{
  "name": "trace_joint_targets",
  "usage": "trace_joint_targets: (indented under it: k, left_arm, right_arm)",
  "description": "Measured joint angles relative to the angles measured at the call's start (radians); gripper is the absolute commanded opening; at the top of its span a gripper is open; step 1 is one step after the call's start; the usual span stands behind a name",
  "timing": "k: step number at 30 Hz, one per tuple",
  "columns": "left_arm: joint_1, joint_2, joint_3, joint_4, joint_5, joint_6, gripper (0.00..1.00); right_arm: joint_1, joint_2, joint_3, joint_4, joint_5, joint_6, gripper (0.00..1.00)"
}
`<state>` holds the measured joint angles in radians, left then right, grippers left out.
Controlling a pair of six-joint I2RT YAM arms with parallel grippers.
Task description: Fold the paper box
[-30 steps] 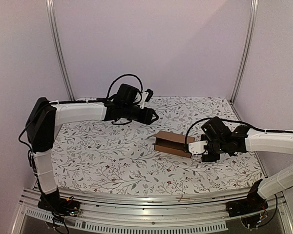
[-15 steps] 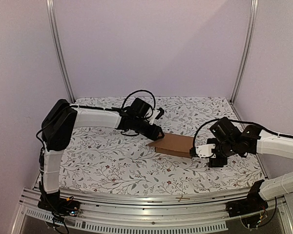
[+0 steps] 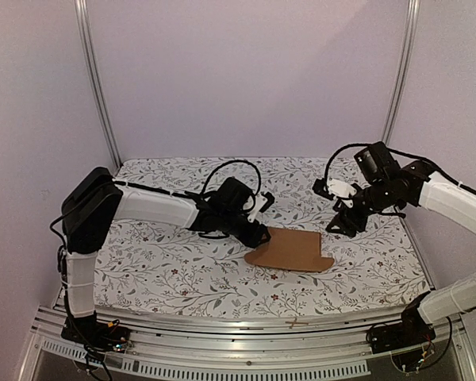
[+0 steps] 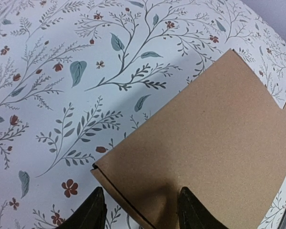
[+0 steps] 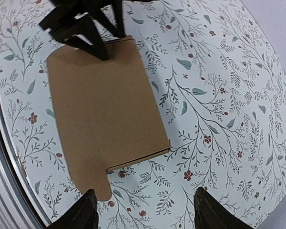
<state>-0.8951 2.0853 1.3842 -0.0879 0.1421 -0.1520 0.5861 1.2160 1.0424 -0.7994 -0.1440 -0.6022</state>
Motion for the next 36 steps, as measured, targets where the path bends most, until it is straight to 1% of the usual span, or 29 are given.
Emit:
trace_joint_targets:
  k: [2,4,8,11,14,19,24,26,32,36]
  left_arm:
    - [-0.013,-0.016,-0.021,0.001,-0.021,-0.01,0.51]
    - [-0.026,-0.033,-0.042,0.002,-0.04,-0.026,0.51]
    - [-0.036,-0.048,-0.065,0.006,-0.059,-0.064,0.51]
    - [-0.036,-0.05,-0.078,0.019,-0.066,-0.089,0.51]
    - [-0.037,-0.053,-0.084,0.026,-0.07,-0.111,0.51]
    - [-0.037,-0.055,-0.084,0.023,-0.073,-0.131,0.5]
    - [-0.037,-0.055,-0.084,0.023,-0.076,-0.137,0.5]
    - [-0.037,-0.055,-0.084,0.023,-0.076,-0.138,0.49]
    - [-0.037,-0.056,-0.086,0.023,-0.081,-0.144,0.49]
    - [-0.039,-0.076,-0.109,0.024,-0.087,-0.148,0.51]
  right_arm:
    - [-0.09,0.11,0.084,0.002,-0.058,0.079,0.6]
    - [-0.162,0.267,0.183,-0.004,-0.117,0.161,0.6]
    - [-0.203,0.496,0.26,-0.042,-0.206,0.251,0.6]
    - [-0.2,0.576,0.26,-0.106,-0.246,0.284,0.59]
    - [-0.198,0.592,0.26,-0.154,-0.28,0.299,0.57]
    - [-0.198,0.601,0.26,-0.189,-0.325,0.302,0.56]
    - [-0.188,0.639,0.257,-0.218,-0.355,0.288,0.57]
    - [-0.173,0.646,0.248,-0.224,-0.346,0.28,0.54]
    - [-0.13,0.656,0.236,-0.227,-0.281,0.29,0.4]
    - [-0.129,0.673,0.256,-0.24,-0.285,0.304,0.39]
